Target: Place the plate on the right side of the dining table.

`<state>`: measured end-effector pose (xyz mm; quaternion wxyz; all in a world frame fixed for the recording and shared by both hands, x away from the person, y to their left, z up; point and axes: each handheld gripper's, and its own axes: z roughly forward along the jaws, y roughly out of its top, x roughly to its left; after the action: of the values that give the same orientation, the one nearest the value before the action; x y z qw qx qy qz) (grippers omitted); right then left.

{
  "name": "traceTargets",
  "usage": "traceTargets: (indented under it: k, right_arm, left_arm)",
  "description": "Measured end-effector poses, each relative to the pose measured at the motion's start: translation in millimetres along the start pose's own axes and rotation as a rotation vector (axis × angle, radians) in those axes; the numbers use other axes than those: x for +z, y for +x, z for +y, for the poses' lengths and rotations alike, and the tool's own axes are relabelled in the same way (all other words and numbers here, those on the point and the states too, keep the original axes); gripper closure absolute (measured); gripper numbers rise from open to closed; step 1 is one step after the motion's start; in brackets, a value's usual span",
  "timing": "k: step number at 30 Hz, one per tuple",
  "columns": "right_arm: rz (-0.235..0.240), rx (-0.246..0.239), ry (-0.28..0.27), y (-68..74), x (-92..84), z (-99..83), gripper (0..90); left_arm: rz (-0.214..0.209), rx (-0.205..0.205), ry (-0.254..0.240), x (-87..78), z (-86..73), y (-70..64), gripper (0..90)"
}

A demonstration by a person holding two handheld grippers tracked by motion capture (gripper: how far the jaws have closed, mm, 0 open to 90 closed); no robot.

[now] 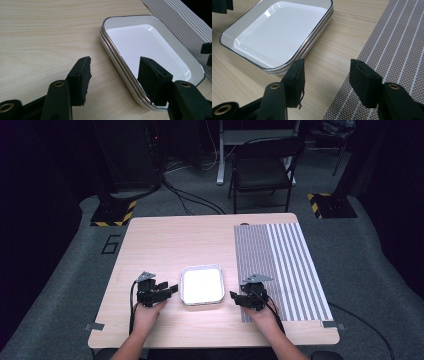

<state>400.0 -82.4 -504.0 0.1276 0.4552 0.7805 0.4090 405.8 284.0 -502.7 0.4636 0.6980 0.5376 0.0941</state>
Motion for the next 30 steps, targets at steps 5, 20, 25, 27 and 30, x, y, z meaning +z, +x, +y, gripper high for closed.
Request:
traceTargets:
  k: [5, 20, 25, 27, 30]
  right_arm:
    - [0.013, 0.022, -0.023, 1.2, -0.5, 1.5, 47.3]
    - [0.116, 0.135, -0.022, -1.7, 1.3, 9.8, 59.0]
    - [0.134, 0.123, -0.023, -1.0, -6.8, 25.0, 60.4]
    - [0.144, 0.136, -0.029, -1.6, -9.5, 32.2, 60.5]
    - [0.154, 0.144, -0.034, -2.3, -10.3, 40.5, 60.9]
  left_arm:
    - [-0.043, -0.062, -0.026, -2.4, -0.7, 3.4, 44.6]
    - [-0.094, -0.099, -0.018, -4.0, -1.3, 2.4, 54.7]
    - [-0.074, -0.088, -0.002, -7.3, 4.3, -3.4, 53.8]
    - [-0.073, -0.078, 0.000, -10.7, 8.1, -4.6, 55.0]
    - [-0.068, -0.063, 0.020, -14.1, 12.1, -7.8, 58.2]
